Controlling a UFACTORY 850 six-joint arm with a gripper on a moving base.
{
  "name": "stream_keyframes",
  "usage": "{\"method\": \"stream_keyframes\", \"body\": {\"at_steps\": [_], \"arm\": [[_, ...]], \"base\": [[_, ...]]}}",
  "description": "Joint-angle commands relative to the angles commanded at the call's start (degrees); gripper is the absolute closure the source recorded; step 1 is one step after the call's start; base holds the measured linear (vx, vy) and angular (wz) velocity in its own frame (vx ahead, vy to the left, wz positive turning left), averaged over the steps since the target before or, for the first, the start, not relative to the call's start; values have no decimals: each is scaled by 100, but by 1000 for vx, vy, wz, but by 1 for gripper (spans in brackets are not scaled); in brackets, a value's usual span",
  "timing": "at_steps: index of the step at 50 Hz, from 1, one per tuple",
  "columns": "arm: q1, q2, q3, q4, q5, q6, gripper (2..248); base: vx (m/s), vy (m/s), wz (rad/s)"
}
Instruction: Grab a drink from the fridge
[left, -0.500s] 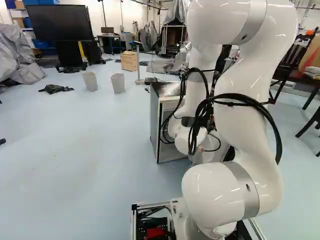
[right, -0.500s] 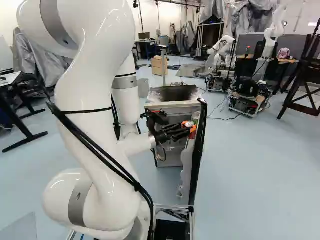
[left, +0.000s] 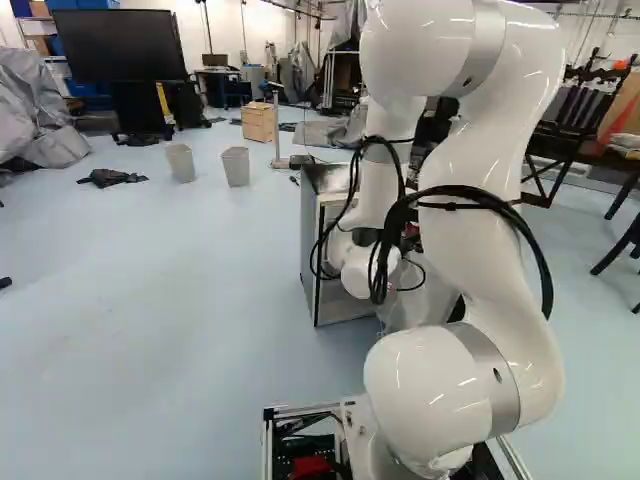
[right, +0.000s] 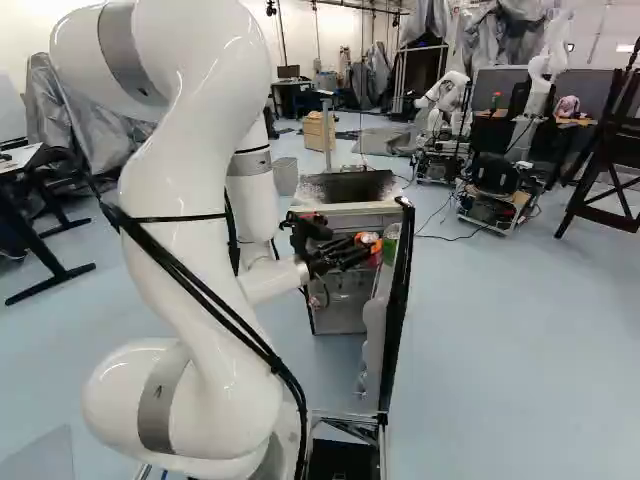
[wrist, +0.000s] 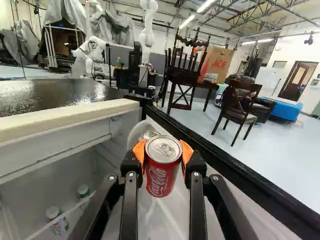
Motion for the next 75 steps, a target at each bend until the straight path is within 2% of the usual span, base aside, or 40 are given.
{"method": "stream_keyframes", "body": {"at_steps": [13,27,75], "arm": [[218,-114,-188,0,0,0,156],[438,-108,-178,-81,0,0,156],[464,-104,-171,-677,-64,0,156]], "base": [[0,0,0],[0,0,0],[0,0,0]]}}
